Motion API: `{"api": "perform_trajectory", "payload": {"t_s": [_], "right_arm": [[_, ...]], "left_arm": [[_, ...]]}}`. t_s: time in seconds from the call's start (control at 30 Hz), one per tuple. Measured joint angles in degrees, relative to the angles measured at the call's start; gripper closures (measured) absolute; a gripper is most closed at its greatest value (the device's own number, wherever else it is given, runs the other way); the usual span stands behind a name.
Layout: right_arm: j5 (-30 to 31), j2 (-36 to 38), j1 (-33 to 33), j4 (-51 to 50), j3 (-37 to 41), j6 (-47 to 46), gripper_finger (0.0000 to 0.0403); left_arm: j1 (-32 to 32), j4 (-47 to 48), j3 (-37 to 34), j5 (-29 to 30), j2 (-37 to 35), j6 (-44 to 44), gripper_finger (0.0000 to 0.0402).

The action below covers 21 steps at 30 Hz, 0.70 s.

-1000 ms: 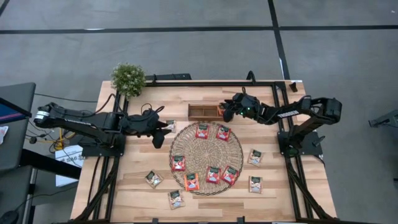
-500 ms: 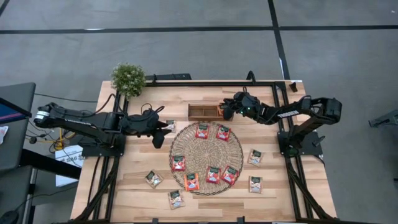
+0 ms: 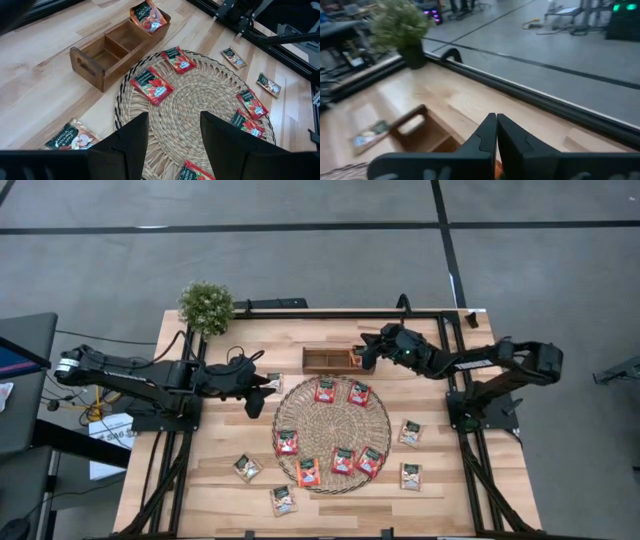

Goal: Pick & Place Tea
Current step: Put the orange tea bag into the right section of the wooden organizer

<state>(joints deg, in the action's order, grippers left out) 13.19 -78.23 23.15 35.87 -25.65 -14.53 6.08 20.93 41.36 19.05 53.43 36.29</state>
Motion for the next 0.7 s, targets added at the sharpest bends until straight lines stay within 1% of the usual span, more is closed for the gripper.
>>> {"api": "perform_trajectory", "payload": {"t_s": [0.03,0.13,0.23,0.3,0.53,0.7], "right_arm": [[-2.0,1.5,0.3,-2.1,0.0,0.0,0.0401],[-10.6,5.1,1.6,-10.1,0.0,-0.7,0.0402],[-16.1,6.3,2.3,-18.6,0.0,-2.4,0.0402],[-16.7,6.0,2.3,-20.9,0.0,-3.6,0.0402],[-15.6,1.6,1.1,-21.1,-0.4,-6.0,0.0403],[-11.8,-2.5,-0.2,-22.3,-3.3,-5.6,0.0403]], "left_arm": [[0.0,0.0,0.0,0.0,0.0,0.0,0.0231],[0.0,0.0,0.0,0.0,0.0,-0.9,0.0231],[0.0,0.0,0.0,0.0,0.0,-1.1,0.0231],[0.0,0.0,0.0,0.0,0.0,-1.1,0.0231],[0.0,0.0,0.0,0.0,0.0,-1.3,0.0231],[0.0,0.0,0.0,-0.2,0.0,-1.1,0.0231]]}}
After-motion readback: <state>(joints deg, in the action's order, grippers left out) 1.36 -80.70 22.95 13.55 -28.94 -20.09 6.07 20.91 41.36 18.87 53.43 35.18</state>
